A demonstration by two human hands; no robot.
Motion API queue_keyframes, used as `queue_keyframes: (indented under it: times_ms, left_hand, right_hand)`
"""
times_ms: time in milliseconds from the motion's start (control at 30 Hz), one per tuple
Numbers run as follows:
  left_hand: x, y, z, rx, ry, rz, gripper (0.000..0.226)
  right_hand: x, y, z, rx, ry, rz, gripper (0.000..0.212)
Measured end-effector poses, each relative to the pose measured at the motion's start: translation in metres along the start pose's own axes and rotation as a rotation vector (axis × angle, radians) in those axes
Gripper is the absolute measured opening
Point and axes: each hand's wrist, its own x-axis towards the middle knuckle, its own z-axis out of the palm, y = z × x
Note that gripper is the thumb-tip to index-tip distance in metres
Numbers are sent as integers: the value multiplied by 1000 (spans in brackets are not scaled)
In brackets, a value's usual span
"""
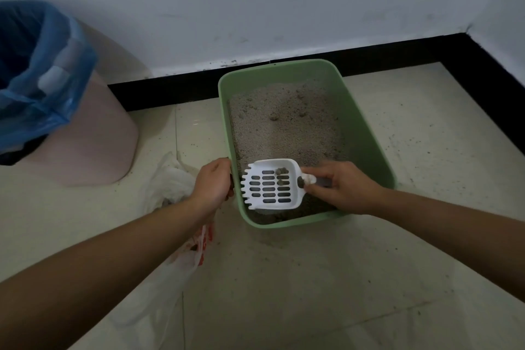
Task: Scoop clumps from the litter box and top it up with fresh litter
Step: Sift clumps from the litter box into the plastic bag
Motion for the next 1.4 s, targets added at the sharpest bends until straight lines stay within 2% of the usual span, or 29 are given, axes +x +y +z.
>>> queue_keyframes:
  times_ms: [133, 333, 400, 467, 533, 633, 700, 767, 833, 900, 1000, 1100, 1200, 1267, 1333, 1400]
  left_hand:
    - [0, 6, -19, 138, -2, 96, 29]
    - [12, -1, -93, 680, 356, 419, 42]
    - [13, -7, -116, 845, 436, 360, 55]
    - [12, -10, -133, 966, 391, 170, 73]
    - [13, -16, -143, 912, 308, 21, 80]
    - [14, -24, -151, 702, 285, 34, 59]
    - [12, -25, -153, 641, 328, 52, 47]
    - [13, -23, -153, 589, 346, 60, 42]
    - [15, -23, -153, 579, 357, 58, 41]
    - [16, -25, -155, 571, 363, 55, 42]
    - [19, -27, -157, 542, 349, 38, 42]
    - [20, -29, -158, 530, 326, 23, 42]
    - [21, -29, -157, 529, 321, 20, 44]
    - [19, -28, -153, 631, 331, 68, 46]
    - [16, -24, -145, 747, 387, 191, 46]
    - [15, -16, -132, 757, 433, 335, 41]
  right_hand:
    - [2, -14, -10, 49, 48, -7, 37]
    - [11, -43, -28, 99, 93, 47, 37]
    - [19, -60, -31, 130, 81, 68, 34]
    - [31, -85, -29, 92, 54, 75, 32]
    - [47, -114, -22, -46, -32, 75, 32]
    - [72, -158, 2, -354, -236, 40, 23]
    - [84, -188, 23, -571, -307, -70, 18]
    - [90, -212, 42, -693, -288, -194, 10]
    - [94, -227, 53, -774, -300, -270, 12]
    - [98, -231, 55, -827, -342, -278, 13]
    - [102, -229, 47, -889, -262, -321, 14]
    - [97, -224, 47, -884, -318, -289, 17]
    - [90, -214, 35, -713, -300, -168, 27]
    - [86, -202, 14, -557, -209, -59, 30]
    - [82, -182, -11, -473, -88, 57, 31]
    - [76, -153, -36, -407, 34, 189, 33]
